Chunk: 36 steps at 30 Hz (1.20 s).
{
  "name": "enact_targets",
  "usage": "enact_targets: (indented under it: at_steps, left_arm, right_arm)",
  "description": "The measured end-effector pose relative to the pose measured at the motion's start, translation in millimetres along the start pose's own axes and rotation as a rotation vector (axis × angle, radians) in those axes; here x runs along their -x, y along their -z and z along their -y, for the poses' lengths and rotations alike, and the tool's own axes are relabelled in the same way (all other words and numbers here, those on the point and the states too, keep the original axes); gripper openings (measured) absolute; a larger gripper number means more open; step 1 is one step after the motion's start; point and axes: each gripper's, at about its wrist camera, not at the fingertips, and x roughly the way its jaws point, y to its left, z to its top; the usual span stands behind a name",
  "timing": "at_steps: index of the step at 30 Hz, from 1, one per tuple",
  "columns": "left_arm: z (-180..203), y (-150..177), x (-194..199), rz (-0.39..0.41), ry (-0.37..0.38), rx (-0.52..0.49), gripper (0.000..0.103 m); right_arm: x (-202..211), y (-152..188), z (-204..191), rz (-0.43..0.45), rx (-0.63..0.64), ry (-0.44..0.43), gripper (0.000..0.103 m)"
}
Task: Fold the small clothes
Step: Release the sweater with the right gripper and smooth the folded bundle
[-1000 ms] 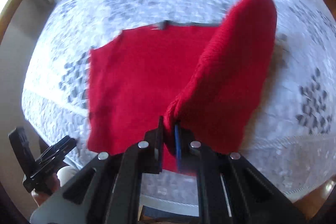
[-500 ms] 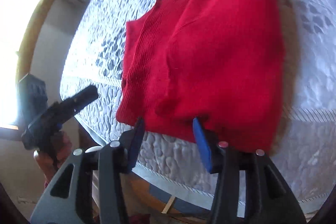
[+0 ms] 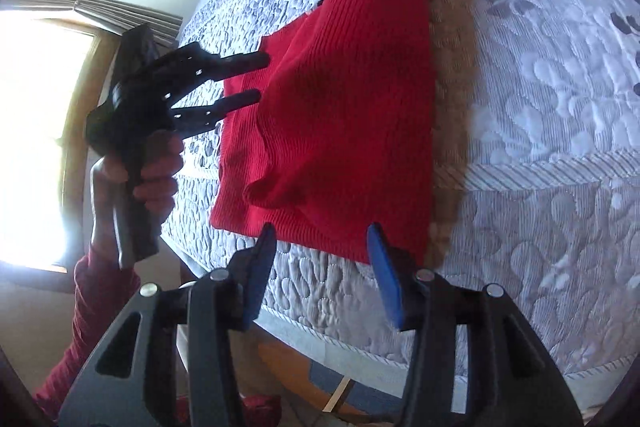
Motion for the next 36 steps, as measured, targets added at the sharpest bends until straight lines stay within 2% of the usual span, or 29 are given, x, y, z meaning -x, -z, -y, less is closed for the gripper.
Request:
enact_targets:
  at_steps: [5, 10, 15, 22, 27, 30, 36]
  left_arm:
    - [16, -3, -8, 0.004, 0.027, -0.040, 0.064]
    - [28, -2, -17, -0.012, 0.016, -0.108, 0.064]
    - [18, -10, -33, -0.049, 0.009, -0.069, 0.065]
    - [11, -18, -37, -0.036, 0.081, -0.013, 0.064]
    - [15, -21, -42, -0.060, 0.168, -0.050, 0.060]
    - [12, -23, -46, -0.056, 0.160, -0.057, 0.060]
    - [7, -31, -51, -0.041, 0.182, 0.028, 0.061]
  right_arm:
    - [-3, -6, 4, 0.003, 0.046, 0.039, 0.048]
    - [-13, -8, 6, -0.006, 0.040, 0.006, 0.048]
    - [-14, -11, 11, -0.007, 0.041, -0.003, 0.048]
    - [-14, -9, 20, -0.008, 0.038, -0.003, 0.048]
    - [-17, -9, 21, -0.013, 0.030, -0.012, 0.048]
    - [-19, -7, 22, -0.017, 0.030, -0.015, 0.048]
    - [-24, -6, 21, -0.023, 0.031, -0.016, 0.048]
